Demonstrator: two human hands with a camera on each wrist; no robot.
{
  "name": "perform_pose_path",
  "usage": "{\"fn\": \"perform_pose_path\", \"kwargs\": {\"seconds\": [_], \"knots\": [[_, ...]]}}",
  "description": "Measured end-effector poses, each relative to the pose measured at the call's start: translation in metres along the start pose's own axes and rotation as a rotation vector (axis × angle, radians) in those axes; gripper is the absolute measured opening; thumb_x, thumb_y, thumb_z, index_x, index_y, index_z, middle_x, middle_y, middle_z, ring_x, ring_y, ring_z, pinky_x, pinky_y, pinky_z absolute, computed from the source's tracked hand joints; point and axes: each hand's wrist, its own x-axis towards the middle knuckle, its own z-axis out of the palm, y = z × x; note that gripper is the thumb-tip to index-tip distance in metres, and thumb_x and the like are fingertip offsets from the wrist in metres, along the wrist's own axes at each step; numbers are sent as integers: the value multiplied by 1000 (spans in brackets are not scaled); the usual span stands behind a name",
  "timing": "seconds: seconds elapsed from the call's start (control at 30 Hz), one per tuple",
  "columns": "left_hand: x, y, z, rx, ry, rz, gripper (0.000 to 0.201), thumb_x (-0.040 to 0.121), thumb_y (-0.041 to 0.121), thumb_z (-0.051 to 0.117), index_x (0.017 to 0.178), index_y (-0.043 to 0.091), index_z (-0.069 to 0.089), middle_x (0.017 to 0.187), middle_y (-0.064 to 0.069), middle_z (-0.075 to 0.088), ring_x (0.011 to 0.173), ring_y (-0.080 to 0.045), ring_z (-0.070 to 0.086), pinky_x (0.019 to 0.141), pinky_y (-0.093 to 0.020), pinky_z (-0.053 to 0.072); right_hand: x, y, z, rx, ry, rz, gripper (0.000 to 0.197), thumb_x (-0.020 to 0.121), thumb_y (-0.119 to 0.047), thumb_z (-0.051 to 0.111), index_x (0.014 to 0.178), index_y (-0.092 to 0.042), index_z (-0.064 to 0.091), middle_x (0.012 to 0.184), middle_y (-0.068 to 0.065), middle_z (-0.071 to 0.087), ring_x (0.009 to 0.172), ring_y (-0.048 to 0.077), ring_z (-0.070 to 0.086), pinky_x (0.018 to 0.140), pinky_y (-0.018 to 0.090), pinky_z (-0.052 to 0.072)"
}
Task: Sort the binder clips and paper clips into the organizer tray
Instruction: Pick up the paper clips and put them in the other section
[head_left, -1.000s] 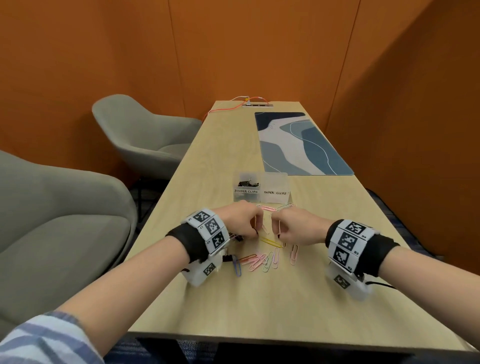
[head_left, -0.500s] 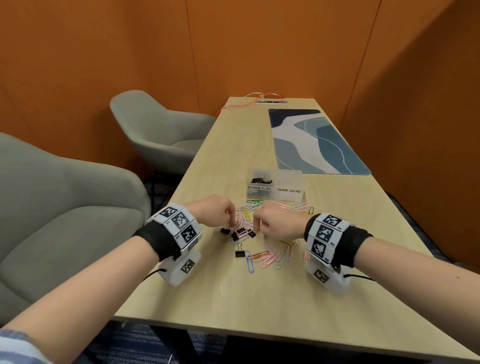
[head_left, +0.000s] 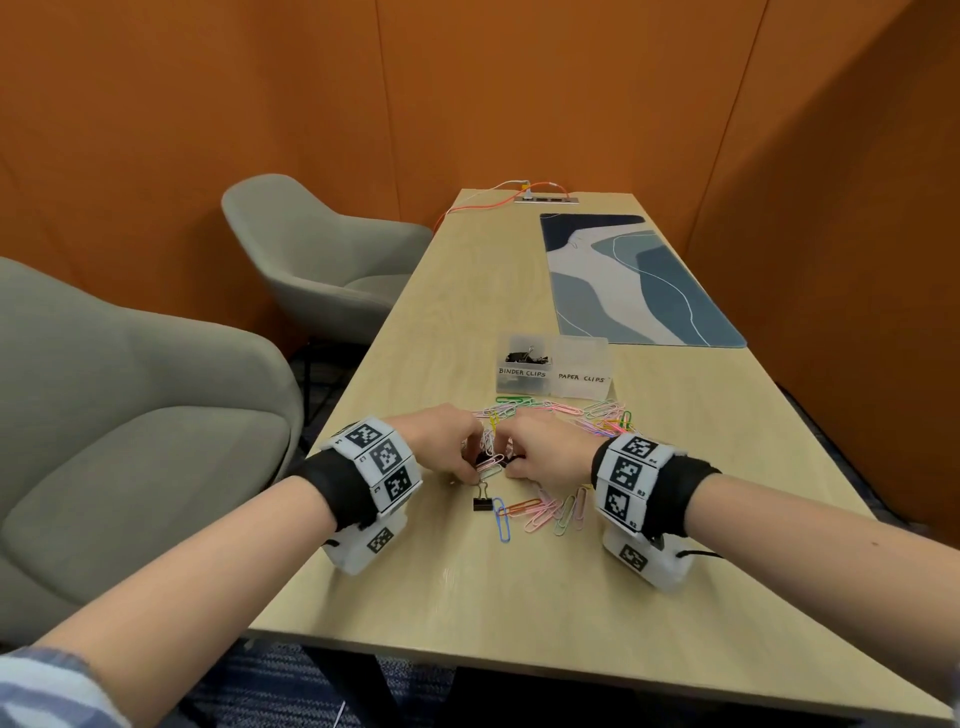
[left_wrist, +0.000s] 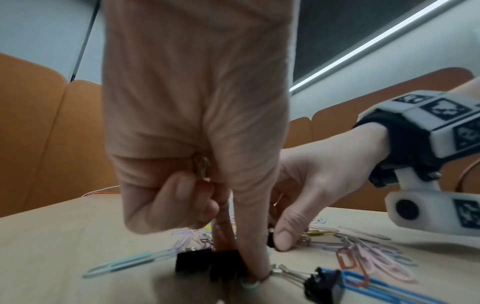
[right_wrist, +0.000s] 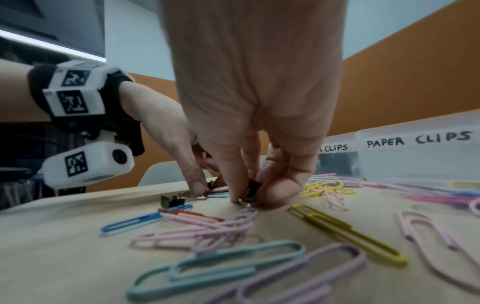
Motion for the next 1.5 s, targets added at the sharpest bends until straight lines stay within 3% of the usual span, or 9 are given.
{"fn": "perform_pose_path", "kwargs": {"seconds": [0.23, 0.37, 0.53, 0.7, 0.8, 0.93, 1.13, 1.27, 1.5], "knots": [[3, -7, -3, -64, 3, 0, 28, 83, 37, 67, 95, 12, 62, 79, 1, 52, 78, -19, 49, 62, -26, 35, 4, 0, -1, -17, -61, 6, 10, 87, -12, 57, 93, -15, 51, 101, 6, 36, 89, 24, 44, 75, 28, 32], [3, -10, -22, -187, 40, -13, 25, 88, 40, 62, 89, 15, 55, 74, 5, 50, 65, -12, 46, 53, -18, 34, -1, 9, -9, 45, -47, 12, 16, 84, -12, 62, 99, -10, 61, 98, 9, 56, 86, 15, 46, 73, 25, 38], [33, -9, -53, -463, 134, -93, 32, 90, 44, 56, 89, 12, 51, 77, -1, 52, 63, -15, 46, 57, -24, 42, -6, 33, -22, 556, -97, 137, 8, 85, 0, 61, 88, -8, 59, 75, 2, 60, 50, 2, 61, 52, 13, 52], [80, 0, -72, -574, 277, -233, 28, 93, 36, 52, 95, 9, 59, 57, -1, 45, 50, -16, 42, 56, -26, 38, -10, 61, -45, 962, -27, 248, 5, 88, 1, 56, 88, -3, 59, 78, 9, 61, 65, 12, 61, 56, 14, 54], [102, 9, -74, -563, 320, -297, 42, 92, 28, 51, 114, -6, 61, 72, -14, 63, 61, -24, 55, 58, -28, 43, -3, 76, -63, 1165, 21, 283, 4, 90, -1, 55, 88, -1, 58, 83, 12, 62, 73, 18, 60, 64, 21, 56], [124, 11, -69, -544, 353, -327, 32, 92, 18, 54, 111, -6, 63, 110, -21, 69, 104, -34, 67, 89, -39, 56, 18, 82, -80, 1334, 144, 339, 6, 89, 2, 51, 94, 3, 55, 82, 15, 58, 71, 22, 58, 70, 28, 53], [125, 1, -76, -843, 345, -235, 25, 94, 6, 46, 110, -1, 63, 97, -13, 63, 83, -24, 63, 61, -24, 56, 59, 83, -83, 1193, 237, 391, 11, 89, 1, 49, 97, 4, 56, 87, 18, 58, 68, 22, 59, 61, 26, 56], [102, -8, -80, -1020, 383, -174, 24, 95, 5, 34, 103, 7, 57, 85, -8, 59, 73, -18, 56, 64, -22, 47, 82, 72, -79, 1026, 367, 424, 18, 89, 2, 48, 74, -5, 55, 74, 13, 58, 60, 19, 57, 51, 21, 55], [42, -46, -63, -609, 364, -182, 10, 91, 13, 52, 90, 13, 62, 79, -1, 62, 68, -14, 59, 60, -23, 51, 76, 57, -74, 540, 396, 391, 26, 84, -1, 47, 101, -10, 65, 110, 12, 64, 104, 27, 61, 95, 38, 51]]}}
